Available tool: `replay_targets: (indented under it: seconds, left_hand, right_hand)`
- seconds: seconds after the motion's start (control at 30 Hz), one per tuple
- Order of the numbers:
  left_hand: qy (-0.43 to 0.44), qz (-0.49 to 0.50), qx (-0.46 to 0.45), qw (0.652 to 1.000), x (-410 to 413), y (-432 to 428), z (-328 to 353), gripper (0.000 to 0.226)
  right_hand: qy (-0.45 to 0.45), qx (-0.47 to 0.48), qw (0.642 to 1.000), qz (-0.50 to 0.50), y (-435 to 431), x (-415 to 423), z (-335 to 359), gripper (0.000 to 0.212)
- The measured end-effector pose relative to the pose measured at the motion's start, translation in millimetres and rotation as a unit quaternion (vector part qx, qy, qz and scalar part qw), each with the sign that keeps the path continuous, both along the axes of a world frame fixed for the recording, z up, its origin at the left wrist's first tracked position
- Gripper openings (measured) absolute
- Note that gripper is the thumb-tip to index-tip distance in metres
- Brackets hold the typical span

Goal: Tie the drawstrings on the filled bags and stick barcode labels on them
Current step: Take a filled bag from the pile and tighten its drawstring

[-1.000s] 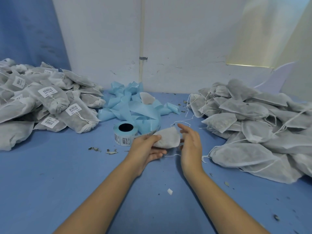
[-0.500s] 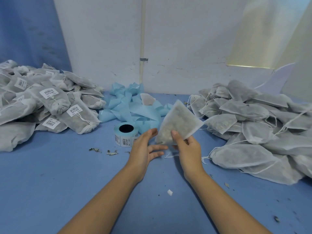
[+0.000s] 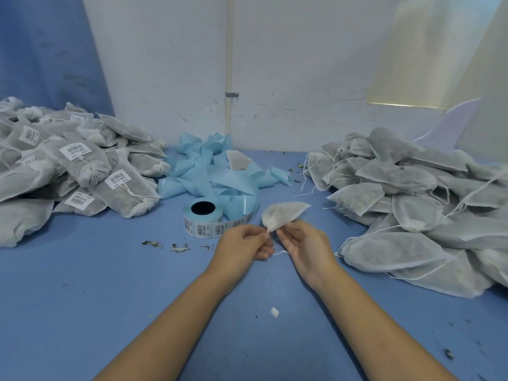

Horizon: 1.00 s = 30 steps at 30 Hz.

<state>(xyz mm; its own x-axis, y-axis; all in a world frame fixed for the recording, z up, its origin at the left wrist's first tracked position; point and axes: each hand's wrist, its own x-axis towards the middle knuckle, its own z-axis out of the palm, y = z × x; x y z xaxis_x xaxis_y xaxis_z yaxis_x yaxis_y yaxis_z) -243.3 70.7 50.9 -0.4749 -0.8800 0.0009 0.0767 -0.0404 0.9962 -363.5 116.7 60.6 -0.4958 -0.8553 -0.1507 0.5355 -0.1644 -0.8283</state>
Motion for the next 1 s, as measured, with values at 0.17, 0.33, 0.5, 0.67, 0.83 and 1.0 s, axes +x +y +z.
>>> replay_targets:
  seconds: [0.17,0.33,0.5,0.67,0.83,1.0]
  left_hand:
    - [-0.039,-0.004,-0.042,0.998,0.4,3.9,2.8,0.019]
    - [0.011,-0.001,-0.002,1.0,0.1,4.6,5.6,0.013]
    - [0.048,-0.012,0.021,0.999,2.8,2.1,6.6,0.026]
    - [0.036,-0.017,0.003,0.999,1.1,3.4,6.1,0.028]
    - [-0.015,-0.027,-0.05,0.998,0.6,5.9,4.6,0.024]
    - [-0.02,-0.044,-0.044,0.998,-3.0,6.8,5.3,0.028]
  right_hand:
    - [0.163,0.047,0.985,-0.008,-4.4,4.7,-5.1,0.009]
    - [0.246,0.082,0.965,-0.045,-6.7,9.5,-9.4,0.02]
    - [0.242,0.071,0.968,-0.019,-4.3,11.9,-9.4,0.018]
    - [0.231,0.055,0.971,0.021,-1.5,13.4,-6.0,0.018]
    - [0.222,0.034,0.974,0.037,1.9,13.1,-3.8,0.014]
    - [0.144,0.032,0.989,0.024,1.4,9.9,-1.6,0.017]
